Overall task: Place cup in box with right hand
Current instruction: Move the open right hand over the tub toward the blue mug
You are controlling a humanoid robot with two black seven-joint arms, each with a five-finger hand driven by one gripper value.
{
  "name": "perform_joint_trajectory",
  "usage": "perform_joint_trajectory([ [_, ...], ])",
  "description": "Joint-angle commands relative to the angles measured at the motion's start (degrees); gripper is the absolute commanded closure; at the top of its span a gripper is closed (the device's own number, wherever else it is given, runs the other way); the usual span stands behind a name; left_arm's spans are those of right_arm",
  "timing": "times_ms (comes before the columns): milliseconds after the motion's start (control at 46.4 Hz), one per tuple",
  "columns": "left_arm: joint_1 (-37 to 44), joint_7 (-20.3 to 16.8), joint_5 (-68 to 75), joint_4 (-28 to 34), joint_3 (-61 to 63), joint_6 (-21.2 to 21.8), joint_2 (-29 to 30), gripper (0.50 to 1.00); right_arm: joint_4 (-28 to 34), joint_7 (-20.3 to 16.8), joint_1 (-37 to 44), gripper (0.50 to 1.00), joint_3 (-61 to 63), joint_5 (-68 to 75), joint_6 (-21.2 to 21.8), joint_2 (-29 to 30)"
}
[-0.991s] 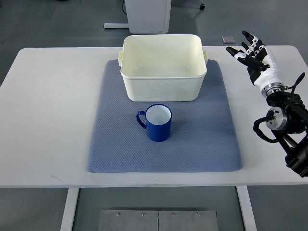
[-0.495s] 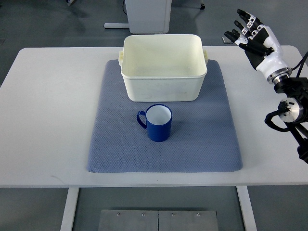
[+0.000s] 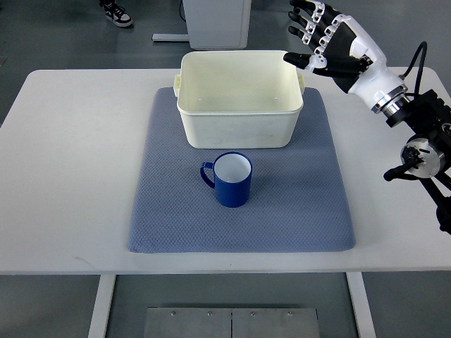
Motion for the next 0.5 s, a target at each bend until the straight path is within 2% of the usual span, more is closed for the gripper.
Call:
perform_joint_trajectory([
  [0,-0.03,-0.01,0.02,0.0,0.04,-0.01,0.0,0.5,0.65,-0.85,-0.05,0.5,-0.87,-1.83,1.21,0.0],
  [474,-0.03,-0.01,-0.07,0.0,0.04,-0.01,0.0,0.5,4.69,-1.99,0.21,0.502,-7.99,-9.56,1.56,-0.79],
])
